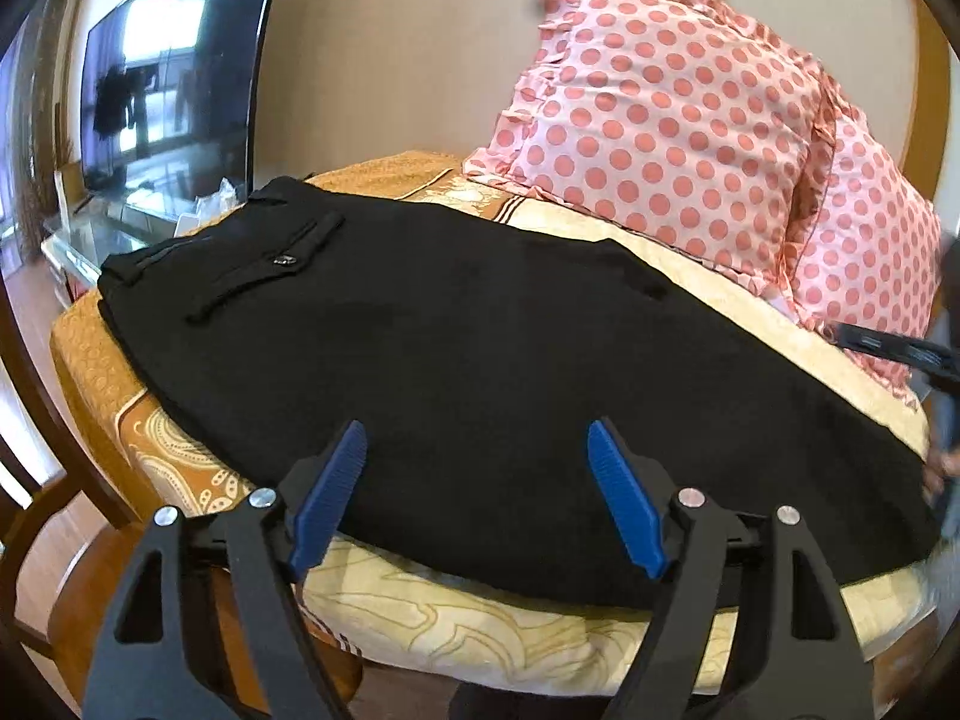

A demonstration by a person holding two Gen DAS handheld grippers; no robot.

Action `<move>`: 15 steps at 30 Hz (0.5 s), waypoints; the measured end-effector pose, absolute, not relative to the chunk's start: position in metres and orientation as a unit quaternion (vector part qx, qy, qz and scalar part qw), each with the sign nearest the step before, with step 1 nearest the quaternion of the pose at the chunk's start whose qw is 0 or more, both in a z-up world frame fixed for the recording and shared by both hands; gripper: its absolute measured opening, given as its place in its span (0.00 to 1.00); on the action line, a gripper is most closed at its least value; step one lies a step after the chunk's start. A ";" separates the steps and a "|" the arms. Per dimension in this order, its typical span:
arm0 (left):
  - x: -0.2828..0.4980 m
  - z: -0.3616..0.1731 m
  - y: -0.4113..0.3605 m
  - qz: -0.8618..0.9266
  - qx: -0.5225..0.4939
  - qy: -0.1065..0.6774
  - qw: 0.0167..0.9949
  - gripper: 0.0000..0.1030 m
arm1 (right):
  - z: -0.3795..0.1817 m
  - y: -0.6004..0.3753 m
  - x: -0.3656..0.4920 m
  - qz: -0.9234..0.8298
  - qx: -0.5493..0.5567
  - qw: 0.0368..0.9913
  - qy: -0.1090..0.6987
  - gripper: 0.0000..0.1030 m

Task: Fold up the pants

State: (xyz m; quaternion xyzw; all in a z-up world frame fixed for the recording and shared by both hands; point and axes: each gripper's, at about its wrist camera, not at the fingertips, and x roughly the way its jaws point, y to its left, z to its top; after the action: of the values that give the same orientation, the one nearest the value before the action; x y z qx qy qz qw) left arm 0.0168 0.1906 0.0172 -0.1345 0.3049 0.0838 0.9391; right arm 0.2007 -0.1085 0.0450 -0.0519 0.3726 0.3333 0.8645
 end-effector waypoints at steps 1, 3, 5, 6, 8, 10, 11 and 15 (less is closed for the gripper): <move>0.017 0.016 0.190 0.083 -0.133 0.305 0.939 0.75 | 0.039 -0.098 0.207 0.339 -0.064 0.857 0.382 0.26; 0.017 0.014 0.190 0.078 -0.132 0.304 0.940 0.77 | 0.026 -0.077 0.220 0.345 -0.093 0.846 0.395 0.26; 0.016 0.014 0.191 0.071 -0.136 0.301 0.941 0.78 | 0.017 -0.068 0.229 0.344 -0.104 0.841 0.405 0.26; 0.015 0.014 0.195 0.063 -0.144 0.299 0.941 0.78 | 0.014 -0.070 0.231 0.345 -0.101 0.839 0.408 0.26; 0.014 0.014 0.199 0.053 -0.156 0.296 0.941 0.80 | 0.013 -0.069 0.237 0.350 -0.101 0.836 0.412 0.26; 0.014 0.014 0.201 0.045 -0.166 0.293 0.940 0.80 | 0.006 -0.067 0.238 0.353 -0.118 0.828 0.420 0.26; 0.015 0.014 0.202 0.044 -0.168 0.293 0.940 0.81 | 0.005 -0.062 0.238 0.354 -0.124 0.829 0.415 0.26; 0.016 0.013 0.199 0.041 -0.162 0.292 0.942 0.84 | 0.008 -0.063 0.235 0.352 -0.131 0.834 0.405 0.01</move>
State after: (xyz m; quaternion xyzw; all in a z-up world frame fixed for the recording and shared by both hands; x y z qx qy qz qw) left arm 0.0164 0.1986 0.0133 -0.1618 0.2917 0.0414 0.9418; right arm 0.2350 -0.0626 0.0075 -0.1314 0.4047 0.3518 0.8338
